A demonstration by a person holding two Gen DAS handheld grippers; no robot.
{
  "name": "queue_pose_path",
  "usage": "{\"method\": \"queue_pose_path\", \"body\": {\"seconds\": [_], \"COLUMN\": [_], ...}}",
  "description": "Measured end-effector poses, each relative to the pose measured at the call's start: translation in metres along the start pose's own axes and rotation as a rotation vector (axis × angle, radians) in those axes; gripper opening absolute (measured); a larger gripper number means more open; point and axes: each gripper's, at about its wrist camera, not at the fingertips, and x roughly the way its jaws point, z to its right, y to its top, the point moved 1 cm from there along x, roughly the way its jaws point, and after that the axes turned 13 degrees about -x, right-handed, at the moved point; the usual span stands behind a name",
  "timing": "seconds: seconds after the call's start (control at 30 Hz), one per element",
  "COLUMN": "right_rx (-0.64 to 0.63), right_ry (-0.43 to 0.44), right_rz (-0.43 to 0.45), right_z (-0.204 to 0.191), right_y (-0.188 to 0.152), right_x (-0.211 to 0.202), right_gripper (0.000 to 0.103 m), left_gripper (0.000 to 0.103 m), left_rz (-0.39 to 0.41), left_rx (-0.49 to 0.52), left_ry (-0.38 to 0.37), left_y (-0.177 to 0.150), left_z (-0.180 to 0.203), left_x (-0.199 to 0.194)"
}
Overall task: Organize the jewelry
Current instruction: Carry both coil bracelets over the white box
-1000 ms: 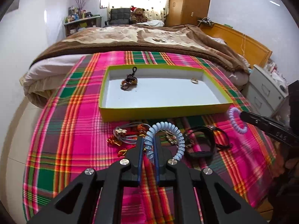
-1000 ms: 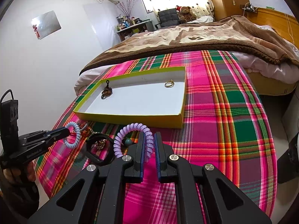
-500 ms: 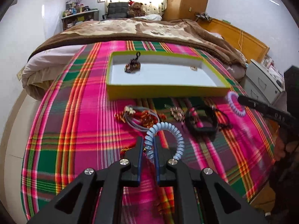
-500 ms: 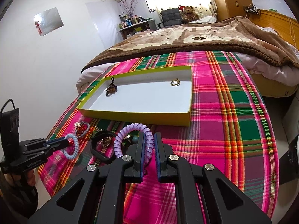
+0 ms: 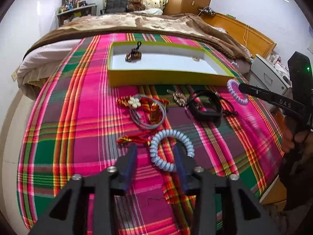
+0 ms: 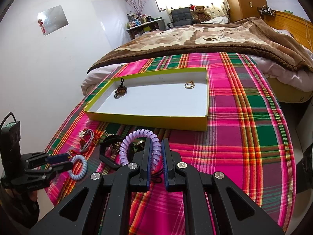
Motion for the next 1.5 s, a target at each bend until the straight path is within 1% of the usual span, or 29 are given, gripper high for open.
{"method": "queue_pose_path", "body": {"seconds": [0.07,0.2,0.27,0.33,0.37,0.43,0.57,0.7,0.9,1.0,1.1,1.3,1.4,1.5], "right_rx": [0.001,0.002,0.006,0.007,0.007,0.009,0.014,0.012,0.006,0.005,-0.004,-0.018,-0.023,-0.03], "right_ry": [0.001,0.004,0.005,0.007,0.007,0.007,0.007,0.001,-0.015,-0.025,-0.037,-0.065,-0.076,-0.078], "right_rz": [0.0,-0.002,0.002,0.005,0.006,0.005,0.009,0.017,0.032,0.037,0.034,0.036,0.032,0.022], "right_z": [0.0,0.0,0.0,0.0,0.001,0.001,0.001,0.001,0.003,0.006,0.008,0.014,0.018,0.021], "right_y": [0.0,0.0,0.0,0.0,0.0,0.0,0.0,0.005,0.019,0.028,0.038,0.064,0.077,0.089], "right_x": [0.0,0.001,0.001,0.001,0.0,0.001,-0.001,-0.004,-0.009,-0.009,-0.005,0.005,0.015,0.027], "right_gripper": [0.01,0.01,0.01,0.01,0.01,0.01,0.01,0.01,0.01,0.01,0.01,0.01,0.01,0.01], "left_gripper": [0.041,0.041,0.034,0.019,0.018,0.011,0.01,0.01,0.01,0.01,0.01,0.01,0.01,0.01], "left_rz": [0.003,-0.006,-0.006,-0.008,-0.012,-0.012,-0.011,0.016,0.066,0.087,0.111,0.147,0.158,0.152], "left_rx": [0.016,0.035,0.054,0.084,0.091,0.108,0.095,0.07,0.068,0.057,0.05,0.018,0.016,0.011], "left_ry": [0.039,0.068,0.079,0.072,0.068,0.074,0.055,0.025,0.011,-0.001,0.013,0.014,0.028,0.02], "left_y": [-0.003,-0.007,-0.008,-0.01,-0.01,-0.011,-0.009,-0.003,0.015,0.03,0.051,0.091,0.108,0.123], "left_z": [0.002,0.005,0.009,0.015,0.017,0.02,0.017,0.014,0.018,0.017,0.015,0.006,0.003,0.002], "left_x": [-0.002,0.001,0.0,0.001,0.003,0.005,0.003,-0.005,-0.018,-0.021,-0.018,-0.011,-0.005,0.005]}}
